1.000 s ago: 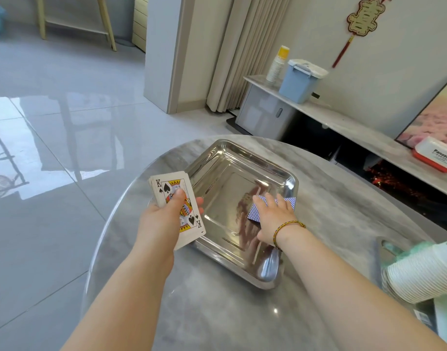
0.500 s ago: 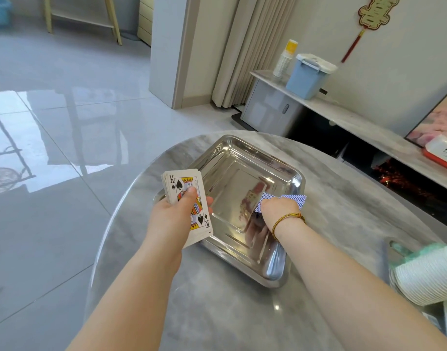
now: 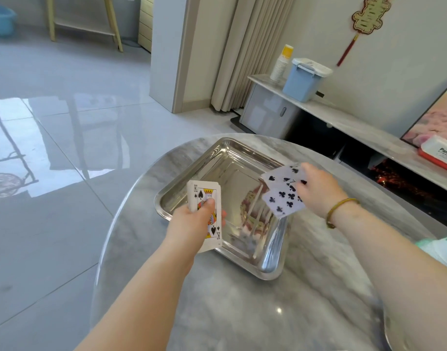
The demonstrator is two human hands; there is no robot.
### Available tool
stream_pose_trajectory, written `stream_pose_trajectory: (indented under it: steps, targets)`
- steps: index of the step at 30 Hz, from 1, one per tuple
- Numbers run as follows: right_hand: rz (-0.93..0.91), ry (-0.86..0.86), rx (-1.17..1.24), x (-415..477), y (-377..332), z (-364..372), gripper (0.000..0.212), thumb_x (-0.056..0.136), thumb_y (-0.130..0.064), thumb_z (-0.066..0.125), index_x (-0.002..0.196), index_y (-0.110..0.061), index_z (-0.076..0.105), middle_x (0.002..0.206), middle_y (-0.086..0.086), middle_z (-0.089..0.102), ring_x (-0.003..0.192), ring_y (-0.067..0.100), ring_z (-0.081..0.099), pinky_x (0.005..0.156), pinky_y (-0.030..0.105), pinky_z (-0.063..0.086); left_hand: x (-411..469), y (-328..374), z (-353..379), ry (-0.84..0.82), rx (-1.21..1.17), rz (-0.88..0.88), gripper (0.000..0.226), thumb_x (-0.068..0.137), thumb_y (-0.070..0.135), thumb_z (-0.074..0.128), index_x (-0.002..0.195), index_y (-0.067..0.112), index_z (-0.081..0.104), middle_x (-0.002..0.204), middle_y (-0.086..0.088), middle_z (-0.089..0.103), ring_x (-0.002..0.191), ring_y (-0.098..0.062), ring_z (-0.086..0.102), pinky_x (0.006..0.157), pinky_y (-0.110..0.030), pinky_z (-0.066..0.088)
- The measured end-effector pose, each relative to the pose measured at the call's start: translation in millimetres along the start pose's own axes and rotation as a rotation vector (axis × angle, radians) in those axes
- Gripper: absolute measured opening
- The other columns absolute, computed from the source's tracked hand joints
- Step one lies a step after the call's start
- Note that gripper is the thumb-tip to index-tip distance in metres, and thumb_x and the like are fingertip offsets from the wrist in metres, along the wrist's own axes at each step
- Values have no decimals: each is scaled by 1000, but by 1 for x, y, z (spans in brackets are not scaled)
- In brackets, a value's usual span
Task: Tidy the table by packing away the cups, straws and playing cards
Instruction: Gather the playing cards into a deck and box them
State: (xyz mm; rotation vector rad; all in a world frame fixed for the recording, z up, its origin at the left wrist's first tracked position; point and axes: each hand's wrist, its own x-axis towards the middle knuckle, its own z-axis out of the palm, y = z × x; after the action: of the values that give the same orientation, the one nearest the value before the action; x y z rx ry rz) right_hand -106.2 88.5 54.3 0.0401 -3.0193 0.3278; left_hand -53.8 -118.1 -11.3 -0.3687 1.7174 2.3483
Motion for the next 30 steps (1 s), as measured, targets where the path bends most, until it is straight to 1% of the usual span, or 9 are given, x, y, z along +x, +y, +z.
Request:
stream_pose_trajectory:
  steps: [3, 5, 9, 12, 14, 16, 21, 25, 30]
  targets:
    - [28, -244, 481, -21, -8, -26, 16, 84, 0, 55, 92, -13, 51, 94, 7, 60, 81, 20, 58, 72, 29, 47, -13, 1, 4, -38, 81, -12, 18, 91, 27, 49, 79, 23, 62, 63, 8, 70, 53, -4, 63, 44, -15, 48]
    - [26, -448, 691, -36, -12, -37, 23, 81, 5, 55, 88, -17, 54, 88, 4, 66, 72, 13, 65, 66, 29, 54, -20, 1, 5, -67, 89, -21, 19, 90, 29, 49, 77, 26, 62, 60, 10, 70, 51, 0, 62, 44, -11, 48]
    - [-47, -622, 813, -54, -23, -40, 24, 78, 9, 55, 86, -14, 58, 69, -6, 73, 64, 5, 68, 55, 18, 54, -34, 3, 6, -199, 41, -117, 31, 82, 49, 52, 75, 25, 69, 80, 1, 75, 79, -16, 69, 81, -33, 54]
    - [-109, -593, 802, -61, -35, -36, 25, 78, 7, 57, 83, -17, 58, 71, -7, 72, 66, 5, 67, 61, 18, 55, -50, 3, 9, -526, -139, -215, 41, 65, 65, 48, 81, 36, 73, 94, 5, 74, 90, -15, 69, 76, -33, 57]
    - [-154, -540, 770, -63, -43, -33, 25, 79, 5, 58, 80, -20, 57, 77, -7, 68, 67, 5, 66, 66, 20, 55, -54, -1, 12, -670, -254, -268, 48, 67, 67, 50, 100, 37, 68, 114, 3, 67, 108, -18, 61, 98, -44, 46]
    - [-200, -474, 703, -65, -46, -33, 25, 79, 1, 60, 77, -23, 55, 80, -6, 65, 69, 5, 63, 70, 22, 54, -52, -6, 14, -709, -325, -313, 52, 63, 65, 53, 102, 34, 68, 117, 1, 66, 109, -20, 61, 101, -45, 40]
    - [-238, -374, 617, -72, -50, -30, 25, 79, -5, 62, 73, -27, 51, 77, -6, 61, 71, 7, 60, 70, 24, 51, -54, -10, 20, -813, -434, -356, 53, 69, 61, 56, 105, 24, 68, 110, -9, 67, 96, -34, 64, 86, -50, 50]
    - [-196, -359, 655, -74, -48, -19, 20, 87, -13, 52, 76, -29, 47, 78, -10, 58, 73, 7, 57, 69, 24, 49, -56, -12, 23, -867, -445, -358, 39, 75, 35, 55, 104, 12, 67, 95, -15, 66, 75, -25, 64, 63, -34, 54]
    - [-155, -284, 728, -73, -43, -9, 23, 88, -9, 48, 85, -32, 44, 88, -10, 54, 88, 12, 55, 81, 30, 47, -55, -12, 24, -908, -449, -358, 30, 73, 30, 57, 96, 15, 69, 88, -11, 64, 68, -18, 59, 60, -27, 49]
